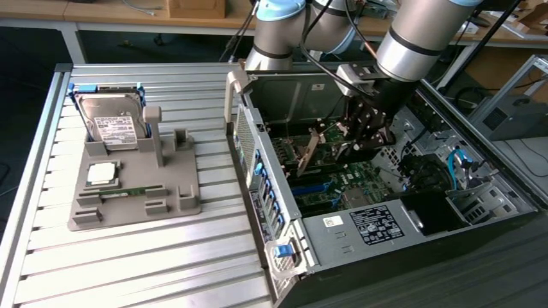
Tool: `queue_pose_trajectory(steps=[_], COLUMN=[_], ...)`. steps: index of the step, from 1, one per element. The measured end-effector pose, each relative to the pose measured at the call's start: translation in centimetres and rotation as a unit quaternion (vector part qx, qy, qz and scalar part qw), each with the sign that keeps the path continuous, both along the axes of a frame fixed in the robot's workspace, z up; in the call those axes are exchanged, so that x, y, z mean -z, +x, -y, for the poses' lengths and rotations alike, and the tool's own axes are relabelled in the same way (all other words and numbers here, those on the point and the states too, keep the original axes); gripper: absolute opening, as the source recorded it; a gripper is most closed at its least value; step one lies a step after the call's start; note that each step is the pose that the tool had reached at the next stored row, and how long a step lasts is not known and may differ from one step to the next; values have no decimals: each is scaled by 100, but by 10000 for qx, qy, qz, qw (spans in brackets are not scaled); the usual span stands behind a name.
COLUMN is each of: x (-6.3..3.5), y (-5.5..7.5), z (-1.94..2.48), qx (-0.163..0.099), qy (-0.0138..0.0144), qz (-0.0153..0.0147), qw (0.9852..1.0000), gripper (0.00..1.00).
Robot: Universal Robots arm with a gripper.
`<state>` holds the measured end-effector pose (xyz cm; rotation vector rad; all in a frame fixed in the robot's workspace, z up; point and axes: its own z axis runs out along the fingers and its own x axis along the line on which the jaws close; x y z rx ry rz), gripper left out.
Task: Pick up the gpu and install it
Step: 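Insert the gpu into the slot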
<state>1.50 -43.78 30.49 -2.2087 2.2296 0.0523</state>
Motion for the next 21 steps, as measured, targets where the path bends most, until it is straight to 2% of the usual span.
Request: queue_pose_trajectory(steps=[11, 21], x=[6, 16], y=[-18, -30], z=[15, 59], qx=[0, 0], qy=[0, 0], qz=[0, 0], qw=[10000, 10000], gripper=[27, 27])
